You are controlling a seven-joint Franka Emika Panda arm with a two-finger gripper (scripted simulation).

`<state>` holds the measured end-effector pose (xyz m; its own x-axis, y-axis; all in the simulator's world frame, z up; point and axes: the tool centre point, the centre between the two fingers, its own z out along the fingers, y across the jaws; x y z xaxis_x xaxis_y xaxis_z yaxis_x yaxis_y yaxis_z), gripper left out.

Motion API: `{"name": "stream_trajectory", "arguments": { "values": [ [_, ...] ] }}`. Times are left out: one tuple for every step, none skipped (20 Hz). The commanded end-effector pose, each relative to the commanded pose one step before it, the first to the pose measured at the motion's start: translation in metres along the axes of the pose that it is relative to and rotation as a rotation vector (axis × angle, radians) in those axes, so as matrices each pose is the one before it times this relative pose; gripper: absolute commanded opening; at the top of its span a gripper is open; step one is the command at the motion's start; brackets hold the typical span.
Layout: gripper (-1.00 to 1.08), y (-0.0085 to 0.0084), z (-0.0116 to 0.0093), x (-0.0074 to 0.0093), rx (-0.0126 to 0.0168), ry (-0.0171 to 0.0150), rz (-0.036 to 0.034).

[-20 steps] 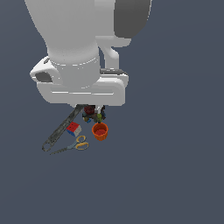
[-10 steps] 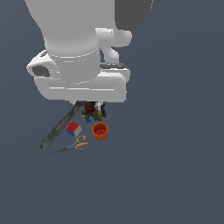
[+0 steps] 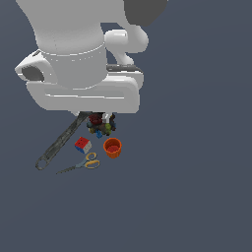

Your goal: Pick up a designated object from a clutter of objects.

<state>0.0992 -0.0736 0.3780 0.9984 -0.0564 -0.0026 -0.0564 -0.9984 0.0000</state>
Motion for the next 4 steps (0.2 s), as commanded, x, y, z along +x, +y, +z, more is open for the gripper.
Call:
{"name": "stream_trajectory", "arguments": {
  "values": [
    [-1.00, 0.00134, -0.00429, 0.00225, -0.00008, 0.00187, -0.00022],
    [-1.00, 0.00020, -0.00052, 0.00046, 0.00000, 0.00000, 0.00000],
    [-1.00, 0.00004, -0.00020, 0.00031, 0.00000, 0.00000, 0.00000],
    [-1.00, -0.00007, 0.00005, 0.00014, 0.00000, 0.00000, 0.00000]
  ]
}}
